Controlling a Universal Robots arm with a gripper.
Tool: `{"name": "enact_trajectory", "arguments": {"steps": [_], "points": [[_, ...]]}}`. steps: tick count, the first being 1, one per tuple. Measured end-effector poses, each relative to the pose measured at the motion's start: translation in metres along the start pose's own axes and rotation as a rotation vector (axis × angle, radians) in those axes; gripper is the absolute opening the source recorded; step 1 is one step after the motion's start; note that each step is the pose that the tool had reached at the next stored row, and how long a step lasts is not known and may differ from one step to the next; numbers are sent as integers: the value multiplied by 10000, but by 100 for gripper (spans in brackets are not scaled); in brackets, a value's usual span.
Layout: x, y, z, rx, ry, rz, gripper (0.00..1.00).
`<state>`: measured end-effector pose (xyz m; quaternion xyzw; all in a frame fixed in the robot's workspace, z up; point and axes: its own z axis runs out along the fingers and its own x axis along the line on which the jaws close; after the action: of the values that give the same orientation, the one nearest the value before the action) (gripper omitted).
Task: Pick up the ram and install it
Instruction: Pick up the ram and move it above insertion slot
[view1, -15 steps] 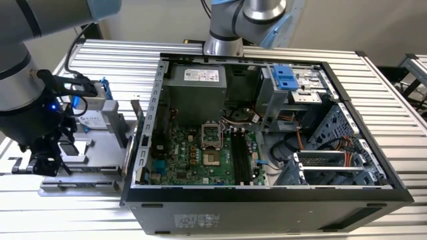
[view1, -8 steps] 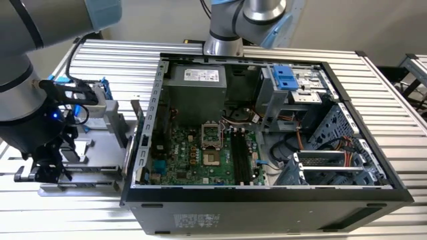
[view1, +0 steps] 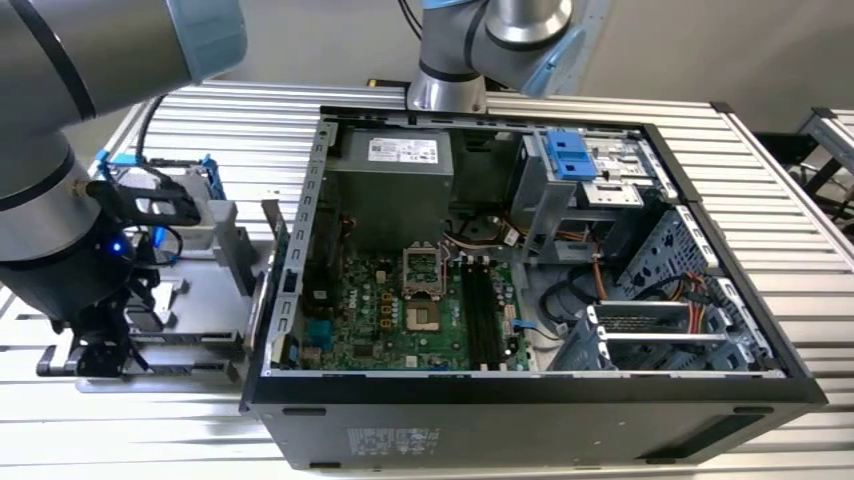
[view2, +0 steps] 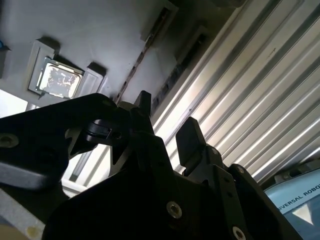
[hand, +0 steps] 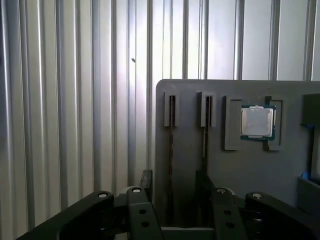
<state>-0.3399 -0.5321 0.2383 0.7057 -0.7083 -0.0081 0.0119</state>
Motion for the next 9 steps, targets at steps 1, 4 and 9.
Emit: {"name": "enact_trajectory", "arguments": {"steps": [1,4,9], "points": [[0,-1,15,0,0,3,100],[0,-2,60,0,2,27,100],[0,-4,132,-1,3,169,100]]}}
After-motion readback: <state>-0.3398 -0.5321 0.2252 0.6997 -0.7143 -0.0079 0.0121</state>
